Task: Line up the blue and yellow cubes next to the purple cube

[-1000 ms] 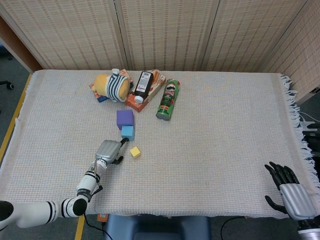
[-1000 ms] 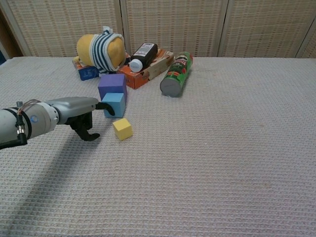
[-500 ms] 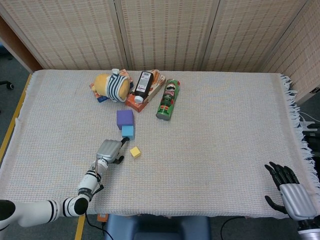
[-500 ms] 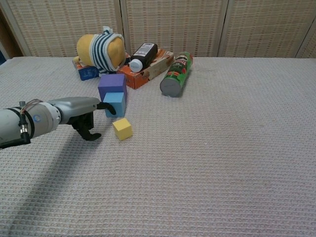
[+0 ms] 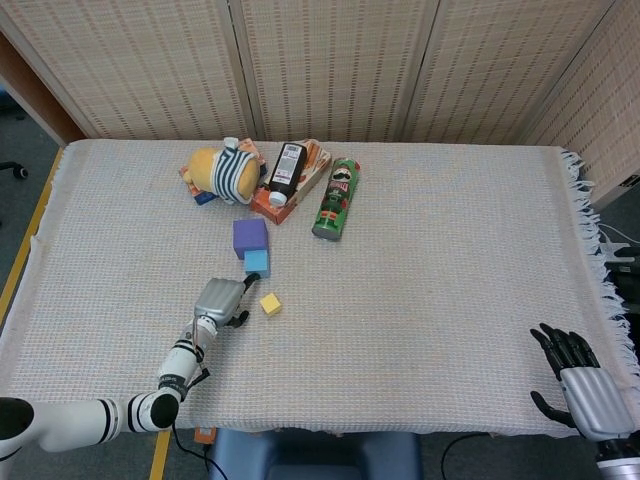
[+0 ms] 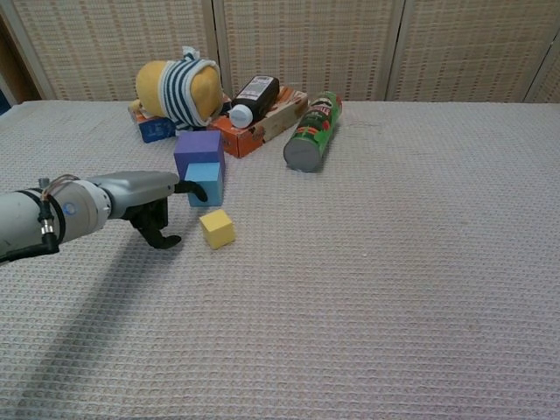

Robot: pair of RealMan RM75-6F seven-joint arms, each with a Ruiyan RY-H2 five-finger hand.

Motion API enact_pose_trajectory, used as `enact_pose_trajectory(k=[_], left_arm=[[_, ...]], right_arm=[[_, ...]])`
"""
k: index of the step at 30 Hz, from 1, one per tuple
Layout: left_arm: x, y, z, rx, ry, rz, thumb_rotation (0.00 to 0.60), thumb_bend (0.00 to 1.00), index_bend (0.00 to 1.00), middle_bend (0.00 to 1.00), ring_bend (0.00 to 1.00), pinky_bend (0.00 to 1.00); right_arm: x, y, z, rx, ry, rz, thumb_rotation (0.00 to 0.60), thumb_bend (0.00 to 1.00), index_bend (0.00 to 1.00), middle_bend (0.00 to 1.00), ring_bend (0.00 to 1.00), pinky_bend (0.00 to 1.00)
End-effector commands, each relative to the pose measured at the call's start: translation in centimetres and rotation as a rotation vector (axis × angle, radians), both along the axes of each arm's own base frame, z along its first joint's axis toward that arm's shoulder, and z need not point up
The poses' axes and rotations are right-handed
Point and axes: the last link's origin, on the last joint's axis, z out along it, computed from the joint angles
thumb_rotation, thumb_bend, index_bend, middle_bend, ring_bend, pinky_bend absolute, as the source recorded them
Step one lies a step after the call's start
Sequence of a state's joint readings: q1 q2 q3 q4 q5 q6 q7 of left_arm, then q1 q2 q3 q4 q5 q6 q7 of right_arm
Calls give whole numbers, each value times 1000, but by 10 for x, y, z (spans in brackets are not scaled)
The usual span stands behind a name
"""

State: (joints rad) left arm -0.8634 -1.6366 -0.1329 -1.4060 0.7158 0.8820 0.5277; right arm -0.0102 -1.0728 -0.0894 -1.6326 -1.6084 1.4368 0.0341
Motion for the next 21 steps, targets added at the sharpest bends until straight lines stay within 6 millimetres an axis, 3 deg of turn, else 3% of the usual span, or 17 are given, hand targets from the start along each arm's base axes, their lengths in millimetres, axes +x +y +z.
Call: enact_pose_trajectory(k=[1,13,17,21], left_arm=[[0,-1,0,0,0,-1,600,417,160,1000,1000,1000],[5,-29,23,18,-76,-43,600,369,178,1000,1000,1000],[4,-38,19,17,-109,-29,600,345,173,1000,1000,1000],[6,-41,10,52,-154,-23,600,324,87,1000,1000,1000]], right_arm=[[0,0,0,0,0,0,600,39,0,0,0,0],[3,4,-1,11,-4,19,600,38,0,0,0,0],[5,5,-2,19,-7,27,600,38,0,0,0,0],[5,5,-1,13,-10,29,600,39,0,0,0,0]])
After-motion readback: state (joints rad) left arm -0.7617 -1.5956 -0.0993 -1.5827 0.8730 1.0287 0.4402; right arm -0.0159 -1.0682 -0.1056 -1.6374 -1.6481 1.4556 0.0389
